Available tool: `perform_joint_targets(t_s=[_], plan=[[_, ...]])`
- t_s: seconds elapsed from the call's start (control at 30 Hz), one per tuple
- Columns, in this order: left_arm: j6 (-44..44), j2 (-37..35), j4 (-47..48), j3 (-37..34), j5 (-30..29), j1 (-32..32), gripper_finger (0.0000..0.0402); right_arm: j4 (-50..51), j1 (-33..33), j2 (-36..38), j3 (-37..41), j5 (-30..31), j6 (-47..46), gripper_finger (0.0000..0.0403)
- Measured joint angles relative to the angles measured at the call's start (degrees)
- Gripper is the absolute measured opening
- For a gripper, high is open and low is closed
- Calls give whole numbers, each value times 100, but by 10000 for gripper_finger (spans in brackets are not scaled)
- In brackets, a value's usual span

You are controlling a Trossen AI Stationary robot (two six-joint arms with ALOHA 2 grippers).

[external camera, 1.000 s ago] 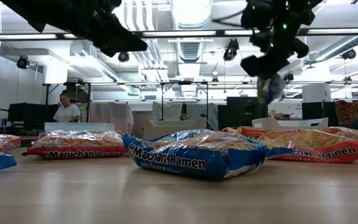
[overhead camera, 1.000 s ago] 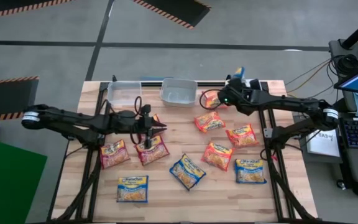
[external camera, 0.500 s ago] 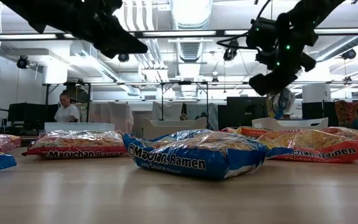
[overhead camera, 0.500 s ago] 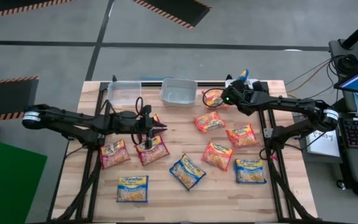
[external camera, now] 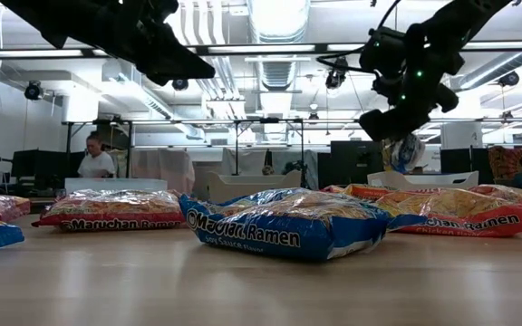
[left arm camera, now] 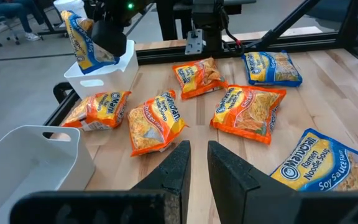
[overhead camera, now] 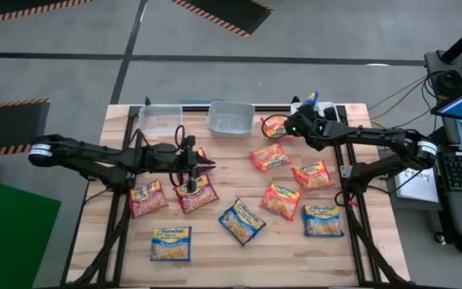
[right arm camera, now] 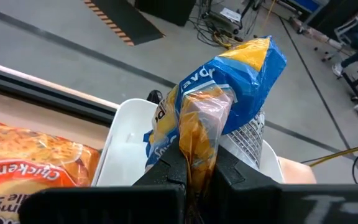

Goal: Sort Maruchan noodles
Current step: Put the blue noodle pack into the white bin

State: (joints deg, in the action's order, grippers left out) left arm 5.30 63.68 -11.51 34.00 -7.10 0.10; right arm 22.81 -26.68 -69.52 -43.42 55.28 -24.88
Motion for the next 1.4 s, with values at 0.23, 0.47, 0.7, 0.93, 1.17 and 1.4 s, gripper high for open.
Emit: perform_joint_targets(t_s=[0.23, 0.47, 0.7, 0.93, 1.17, 1.4], plan=[[0, 0, -1, 0, -1, 0, 38, -1215, 0, 0, 400, 23, 727, 13], [-2, 0, -1, -2, 1, -1, 38, -2161, 0, 0, 783, 23, 1528, 13], [7, 0, 0, -2, 1, -1, 38, -2207, 0, 0, 970, 24, 1508, 13], [13, 0, -2, -2, 1, 0, 38, -2503, 0, 0, 1294, -4, 1160, 18], [20, 0, -2, -2, 1, -2, 38, -2531, 0, 0, 1323, -176, 1113, 68], [20, 0, -4, -4, 1, -2, 38, -2535, 0, 0, 1323, -792, 1032, 79]])
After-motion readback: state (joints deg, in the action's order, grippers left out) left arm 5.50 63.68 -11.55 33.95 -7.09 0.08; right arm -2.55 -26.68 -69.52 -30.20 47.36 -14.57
